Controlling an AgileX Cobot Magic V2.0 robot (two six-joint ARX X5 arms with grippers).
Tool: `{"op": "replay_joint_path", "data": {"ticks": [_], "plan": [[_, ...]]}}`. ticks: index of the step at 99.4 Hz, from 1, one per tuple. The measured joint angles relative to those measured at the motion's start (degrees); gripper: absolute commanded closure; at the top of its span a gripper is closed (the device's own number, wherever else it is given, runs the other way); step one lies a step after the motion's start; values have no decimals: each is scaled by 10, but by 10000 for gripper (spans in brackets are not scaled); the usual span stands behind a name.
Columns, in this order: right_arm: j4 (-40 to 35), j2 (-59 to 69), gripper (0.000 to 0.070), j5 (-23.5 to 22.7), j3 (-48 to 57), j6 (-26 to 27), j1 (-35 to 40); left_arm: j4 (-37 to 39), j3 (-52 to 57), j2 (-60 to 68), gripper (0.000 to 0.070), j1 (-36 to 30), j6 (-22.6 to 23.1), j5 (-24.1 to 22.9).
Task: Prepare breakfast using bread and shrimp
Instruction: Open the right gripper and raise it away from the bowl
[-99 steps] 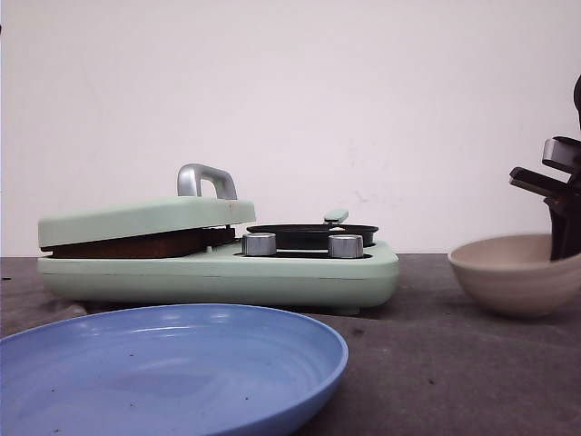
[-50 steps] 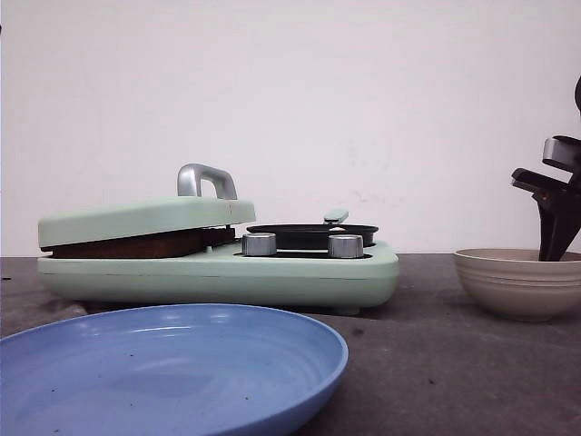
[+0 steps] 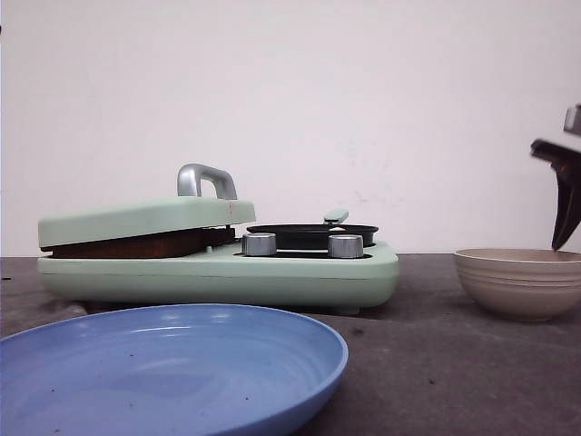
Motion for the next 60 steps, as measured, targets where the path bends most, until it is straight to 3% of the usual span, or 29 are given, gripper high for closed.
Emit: {"op": "replay_joint_path", "data": {"ticks": [22, 60], "plan": [[0, -62, 419, -7, 0, -1, 1, 0, 0, 0, 349, 0, 0, 0], [31, -209, 420, -124, 0, -5, 60, -1, 0, 0, 349, 0, -2, 0]]}}
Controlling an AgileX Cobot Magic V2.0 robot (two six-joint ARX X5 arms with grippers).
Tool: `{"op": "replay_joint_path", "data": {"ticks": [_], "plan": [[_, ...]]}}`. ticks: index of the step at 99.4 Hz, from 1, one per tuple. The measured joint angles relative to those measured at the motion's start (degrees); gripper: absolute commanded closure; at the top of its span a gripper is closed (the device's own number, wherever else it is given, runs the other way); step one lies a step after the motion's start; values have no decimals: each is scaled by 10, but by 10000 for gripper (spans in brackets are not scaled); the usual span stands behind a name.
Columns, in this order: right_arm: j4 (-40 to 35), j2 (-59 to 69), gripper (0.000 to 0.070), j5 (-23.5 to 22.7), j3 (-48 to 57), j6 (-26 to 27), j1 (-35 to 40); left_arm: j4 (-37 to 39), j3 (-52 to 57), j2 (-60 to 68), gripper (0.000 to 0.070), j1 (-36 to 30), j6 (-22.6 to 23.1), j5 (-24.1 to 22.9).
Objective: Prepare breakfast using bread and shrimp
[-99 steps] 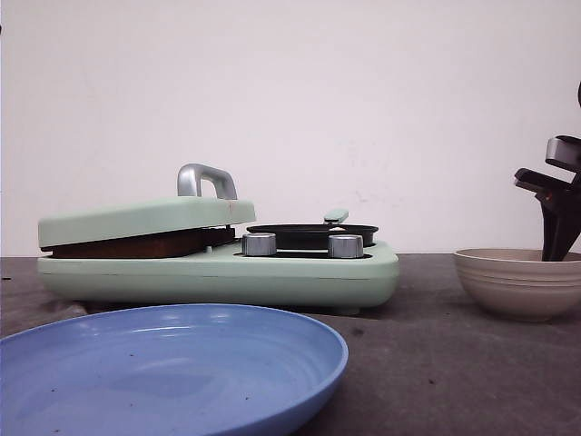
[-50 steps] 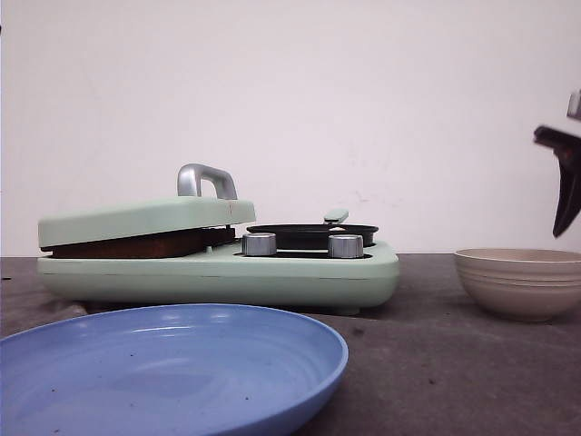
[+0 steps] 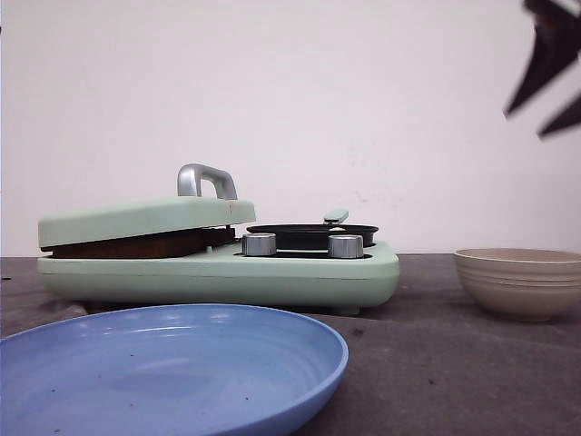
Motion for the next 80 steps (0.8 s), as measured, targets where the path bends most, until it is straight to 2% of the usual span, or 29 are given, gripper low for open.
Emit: {"op": "replay_joint_path", "data": {"ticks": [23, 27, 37, 43, 48, 57, 58, 65, 80], "plan": [[13, -90, 439, -10, 0, -19, 75, -3, 0, 0, 349, 0, -2, 0], [13, -100, 487, -10, 0, -19, 86, -3, 0, 0, 349, 0, -2, 0], [11, -120, 699, -9, 0, -21, 115, -6, 0, 0, 352, 0, -7, 0], [10, -128, 700, -9, 0, -22, 129, -7, 0, 0, 359, 0, -13, 0], [8, -134, 700, -9, 0, -26, 141, -8, 0, 0, 410, 0, -16, 0], [-3, -143, 700, -7, 0, -35, 162, -16, 0, 0, 687, 0, -17, 0], [-5, -144, 700, -7, 0, -37, 165, -17, 0, 0, 700, 0, -17, 0], [-23, -147, 700, -3, 0, -52, 184, -22, 0, 0, 690, 0, -19, 0], [-54, -148, 700, 38, 0, -99, 223, -26, 0, 0, 690, 0, -19, 0]]}}
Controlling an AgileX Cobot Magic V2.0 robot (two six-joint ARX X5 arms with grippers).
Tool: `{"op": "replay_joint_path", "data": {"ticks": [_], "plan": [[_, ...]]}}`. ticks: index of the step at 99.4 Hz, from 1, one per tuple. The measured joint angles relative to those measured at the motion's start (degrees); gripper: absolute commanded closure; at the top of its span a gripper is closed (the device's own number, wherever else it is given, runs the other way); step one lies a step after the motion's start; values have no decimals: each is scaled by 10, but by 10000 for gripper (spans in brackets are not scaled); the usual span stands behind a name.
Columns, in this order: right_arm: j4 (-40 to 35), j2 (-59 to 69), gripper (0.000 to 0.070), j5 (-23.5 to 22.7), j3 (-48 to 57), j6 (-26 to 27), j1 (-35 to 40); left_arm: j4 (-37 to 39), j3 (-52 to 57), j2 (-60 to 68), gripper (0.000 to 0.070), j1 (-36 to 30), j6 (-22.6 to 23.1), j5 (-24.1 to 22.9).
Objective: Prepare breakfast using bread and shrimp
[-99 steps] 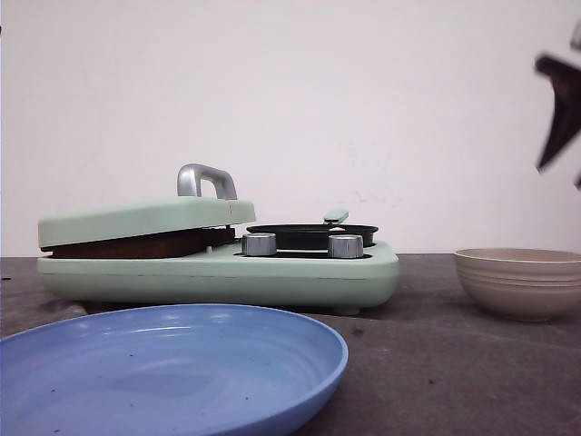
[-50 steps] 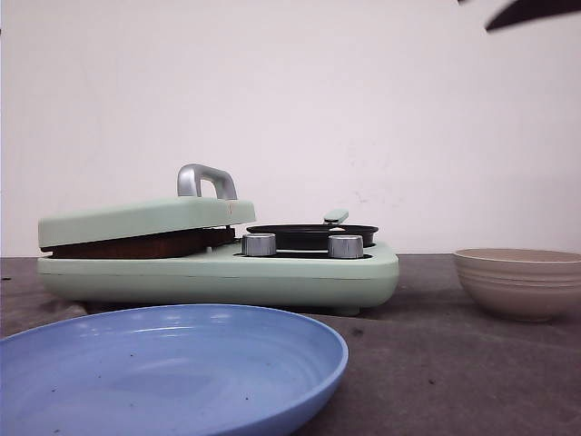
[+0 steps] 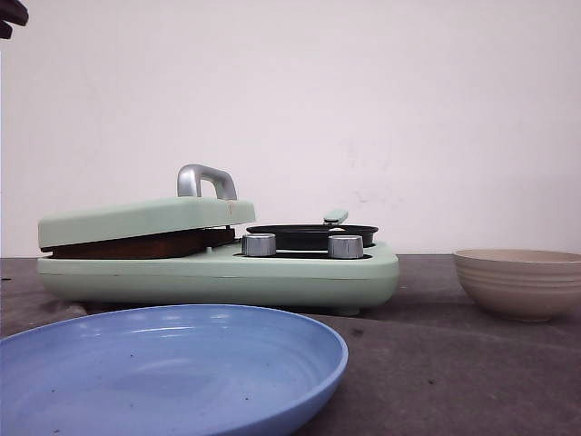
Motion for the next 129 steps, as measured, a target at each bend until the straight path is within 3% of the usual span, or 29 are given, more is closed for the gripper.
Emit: {"op": "replay_joint_path", "data": {"ticks": [18, 33, 45, 73, 89, 129], "plan": [[10, -2, 700, 30, 0, -37, 35, 15, 0, 0, 690, -1, -9, 0], [65, -19, 700, 36, -23, -43, 51, 43, -11, -22, 690, -5, -21, -2], [108, -52, 700, 40, -76, -44, 56, 42, -21, -54, 689, -14, -43, -6], [198, -128, 700, 43, -225, -28, 58, 43, -90, -156, 690, -26, -64, -63], [201, -137, 700, 51, -267, -23, 58, 34, -149, -177, 690, -26, -81, -88], [197, -137, 700, 77, -270, -28, 58, 43, -149, -182, 689, -26, -89, -108]]}}
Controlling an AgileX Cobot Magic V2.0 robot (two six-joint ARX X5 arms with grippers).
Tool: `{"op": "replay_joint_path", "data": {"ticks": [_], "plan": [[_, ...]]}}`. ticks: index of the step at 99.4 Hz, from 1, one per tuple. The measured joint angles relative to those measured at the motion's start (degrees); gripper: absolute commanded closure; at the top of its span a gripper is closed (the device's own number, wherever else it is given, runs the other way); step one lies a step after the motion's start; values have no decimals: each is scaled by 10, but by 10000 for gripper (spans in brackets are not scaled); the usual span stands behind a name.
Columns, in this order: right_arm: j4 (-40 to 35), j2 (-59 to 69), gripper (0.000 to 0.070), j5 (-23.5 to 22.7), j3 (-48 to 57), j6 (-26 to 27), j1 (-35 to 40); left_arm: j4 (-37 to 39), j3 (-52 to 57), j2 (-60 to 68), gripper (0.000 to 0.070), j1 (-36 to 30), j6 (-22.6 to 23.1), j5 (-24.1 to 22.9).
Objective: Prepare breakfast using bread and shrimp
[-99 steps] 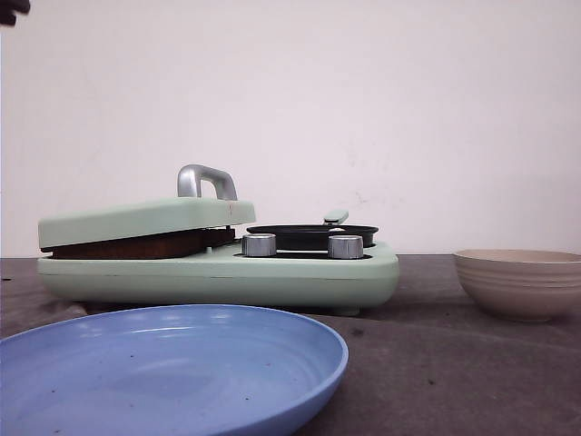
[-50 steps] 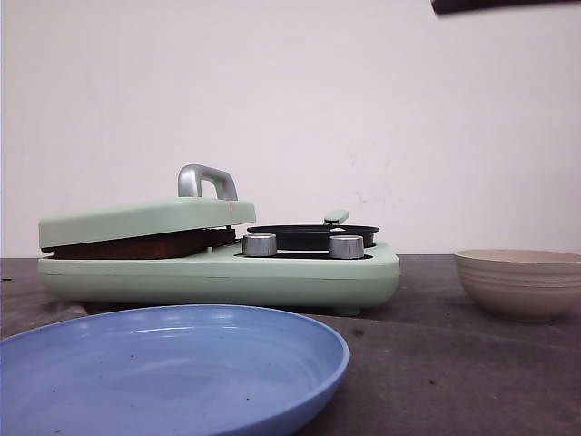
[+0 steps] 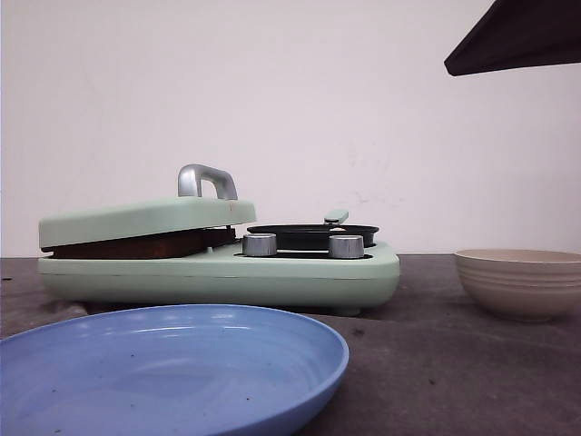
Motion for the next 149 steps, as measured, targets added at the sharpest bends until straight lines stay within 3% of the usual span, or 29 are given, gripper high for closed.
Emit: {"op": "replay_joint_path", "data": {"ticks": [15, 99, 114, 123, 141, 149], "plan": [[-1, 0, 700, 26, 0, 0, 0, 0, 0, 0, 689, 0, -10, 0], [21, 0, 700, 26, 0, 0, 0, -2, 0, -1, 690, 0, -13, 0], [21, 0, 700, 25, 0, 0, 0, -43, -1, -35, 689, 12, -9, -14], [21, 0, 700, 26, 0, 0, 0, -21, -22, -59, 689, 40, 27, -18], [23, -2, 700, 24, 0, 0, 1, 50, -63, -57, 687, 120, 179, -20], [23, -3, 700, 24, 0, 0, 0, 90, -84, -57, 683, 152, 224, -18]]}}
